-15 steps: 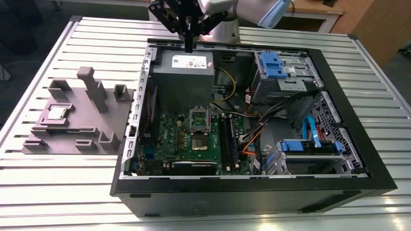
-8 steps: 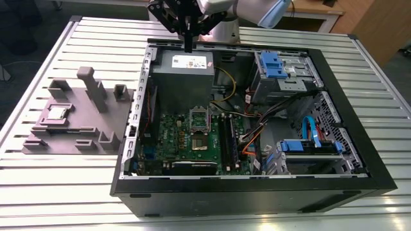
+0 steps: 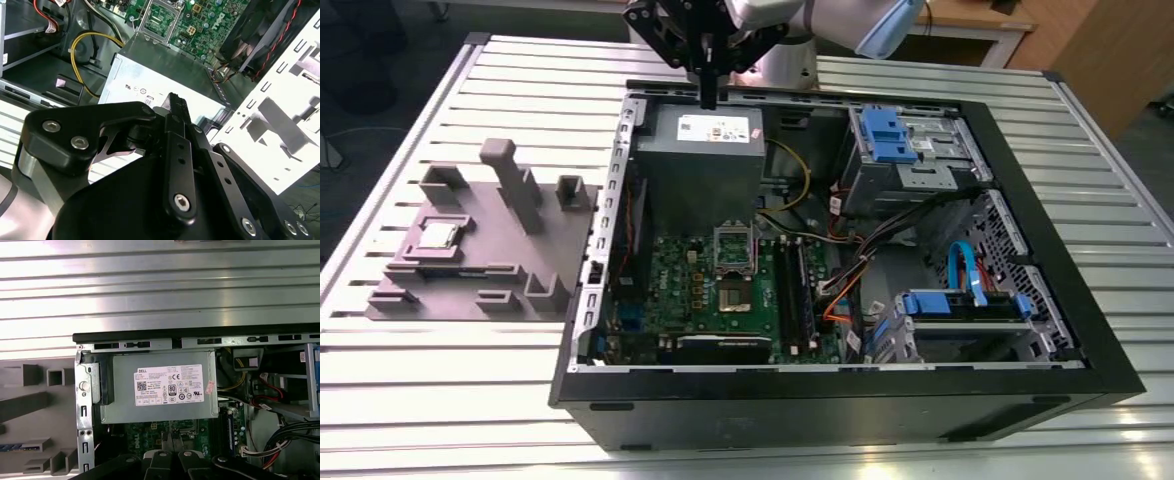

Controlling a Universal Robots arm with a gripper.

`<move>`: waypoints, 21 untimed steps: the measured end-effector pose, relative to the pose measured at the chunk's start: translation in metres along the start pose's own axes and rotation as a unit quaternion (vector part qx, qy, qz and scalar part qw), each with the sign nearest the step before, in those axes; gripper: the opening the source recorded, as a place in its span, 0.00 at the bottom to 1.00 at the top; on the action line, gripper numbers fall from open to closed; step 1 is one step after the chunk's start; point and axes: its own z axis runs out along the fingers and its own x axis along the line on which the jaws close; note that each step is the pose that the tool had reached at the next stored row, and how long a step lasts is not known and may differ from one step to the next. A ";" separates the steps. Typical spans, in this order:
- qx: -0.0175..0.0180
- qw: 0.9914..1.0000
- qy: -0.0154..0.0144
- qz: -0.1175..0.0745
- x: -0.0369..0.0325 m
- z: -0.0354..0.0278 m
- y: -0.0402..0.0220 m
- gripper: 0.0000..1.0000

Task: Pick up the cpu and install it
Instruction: 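Reach for the cpu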

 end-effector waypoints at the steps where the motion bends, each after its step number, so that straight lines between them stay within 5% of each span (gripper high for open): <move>1: 0.000 1.000 0.000 0.000 0.0004 0.0000 0.0000 0.11; 21: 0.000 1.000 0.000 0.000 0.0060 -0.0001 -0.0005 0.11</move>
